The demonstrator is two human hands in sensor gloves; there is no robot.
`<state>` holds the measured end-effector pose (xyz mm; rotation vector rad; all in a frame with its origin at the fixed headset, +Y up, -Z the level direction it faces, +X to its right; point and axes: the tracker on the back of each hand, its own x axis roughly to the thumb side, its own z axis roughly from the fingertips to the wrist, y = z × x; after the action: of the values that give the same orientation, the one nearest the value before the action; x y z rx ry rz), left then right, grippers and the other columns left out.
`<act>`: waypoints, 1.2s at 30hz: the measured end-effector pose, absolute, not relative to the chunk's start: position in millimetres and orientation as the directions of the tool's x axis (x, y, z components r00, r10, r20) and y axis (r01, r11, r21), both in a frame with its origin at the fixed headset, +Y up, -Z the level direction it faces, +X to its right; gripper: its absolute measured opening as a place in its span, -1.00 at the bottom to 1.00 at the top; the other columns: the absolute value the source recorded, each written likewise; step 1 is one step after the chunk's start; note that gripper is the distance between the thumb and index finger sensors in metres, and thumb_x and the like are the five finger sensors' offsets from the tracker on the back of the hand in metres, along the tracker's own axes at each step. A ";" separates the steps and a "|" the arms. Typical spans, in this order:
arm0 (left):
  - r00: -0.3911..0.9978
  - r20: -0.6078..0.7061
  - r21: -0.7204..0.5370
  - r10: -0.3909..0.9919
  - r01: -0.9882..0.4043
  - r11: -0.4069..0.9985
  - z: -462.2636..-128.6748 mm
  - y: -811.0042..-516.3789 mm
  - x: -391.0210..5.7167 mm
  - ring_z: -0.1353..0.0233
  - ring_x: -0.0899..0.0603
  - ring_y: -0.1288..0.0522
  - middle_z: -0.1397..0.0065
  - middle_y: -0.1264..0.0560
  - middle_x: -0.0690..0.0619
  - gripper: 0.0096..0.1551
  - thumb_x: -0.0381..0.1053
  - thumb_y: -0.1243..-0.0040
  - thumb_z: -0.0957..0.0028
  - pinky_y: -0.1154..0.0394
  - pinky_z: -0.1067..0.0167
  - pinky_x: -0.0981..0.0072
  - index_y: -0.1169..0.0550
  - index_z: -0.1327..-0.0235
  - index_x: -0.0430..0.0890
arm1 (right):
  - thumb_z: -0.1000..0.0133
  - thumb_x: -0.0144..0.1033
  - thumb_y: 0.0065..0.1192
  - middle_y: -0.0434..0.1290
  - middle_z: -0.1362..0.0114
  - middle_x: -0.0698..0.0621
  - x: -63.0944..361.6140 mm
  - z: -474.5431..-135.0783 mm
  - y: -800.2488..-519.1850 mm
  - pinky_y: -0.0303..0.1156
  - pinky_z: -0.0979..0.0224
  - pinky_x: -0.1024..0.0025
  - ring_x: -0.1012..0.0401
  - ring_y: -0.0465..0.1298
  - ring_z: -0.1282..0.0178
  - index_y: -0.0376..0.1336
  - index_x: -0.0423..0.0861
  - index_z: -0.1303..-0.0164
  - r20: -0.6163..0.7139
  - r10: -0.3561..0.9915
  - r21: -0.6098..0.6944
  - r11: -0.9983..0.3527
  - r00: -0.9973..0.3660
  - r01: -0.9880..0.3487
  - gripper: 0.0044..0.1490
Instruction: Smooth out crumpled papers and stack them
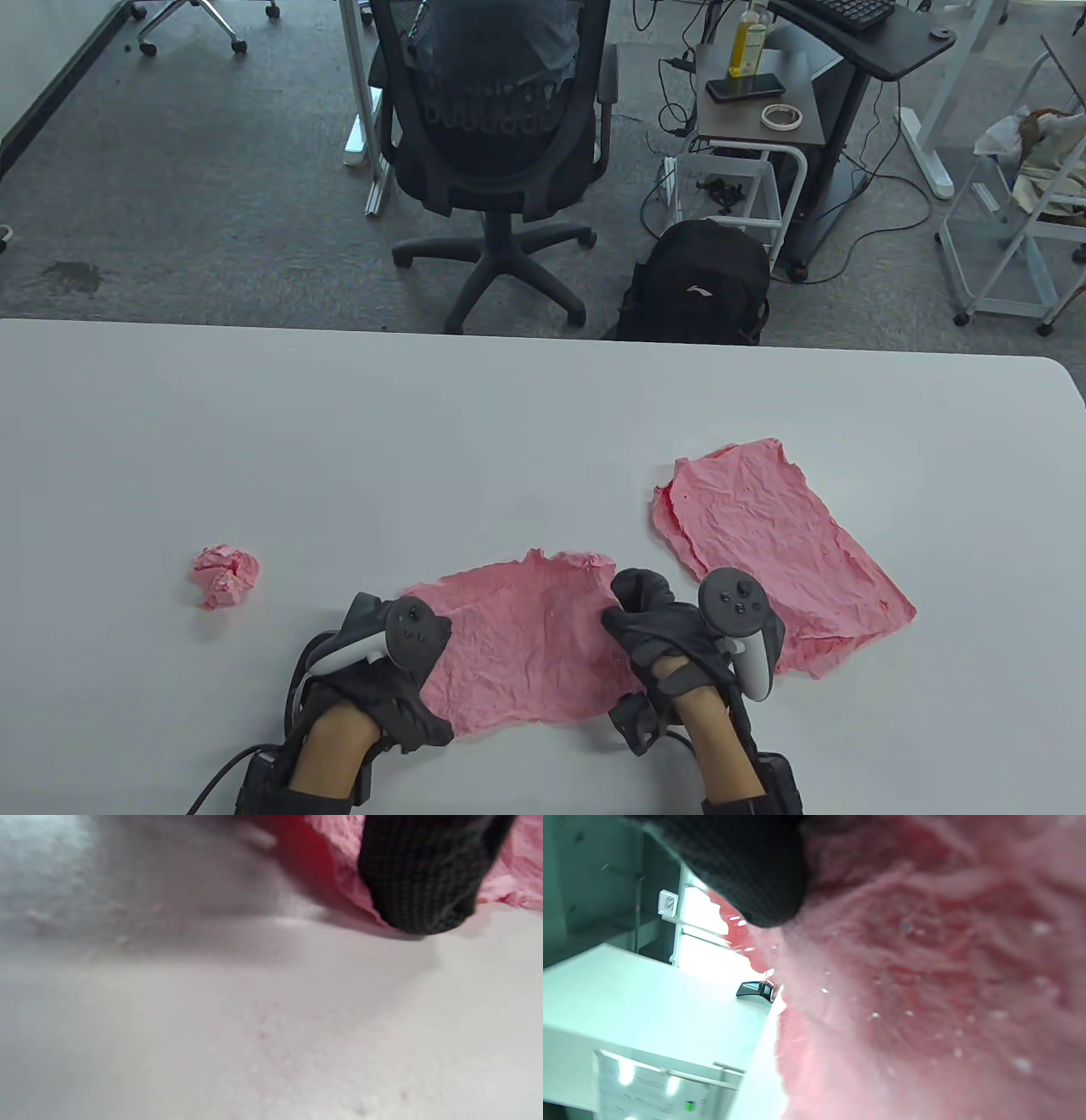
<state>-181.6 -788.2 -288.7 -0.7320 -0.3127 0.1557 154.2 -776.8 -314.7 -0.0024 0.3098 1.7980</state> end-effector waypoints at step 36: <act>0.934 0.239 -0.303 0.266 -0.189 0.934 -294.1 -756.0 -196.7 -0.66 -0.38 0.37 -0.62 0.36 -0.12 0.23 0.30 -0.29 0.01 0.26 -0.47 -0.46 0.20 -0.60 0.01 | -0.12 -0.33 0.19 0.60 -0.22 -0.19 317.0 -286.2 -737.4 0.59 -0.01 0.04 -0.12 0.65 -0.08 0.26 -0.15 -0.28 0.180 0.984 -0.674 0.128 0.006 -0.728 -0.49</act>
<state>-196.7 -756.0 -294.1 -0.2799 -0.2815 0.2356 317.0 -737.4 -286.2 -0.4515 -0.7144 1.4123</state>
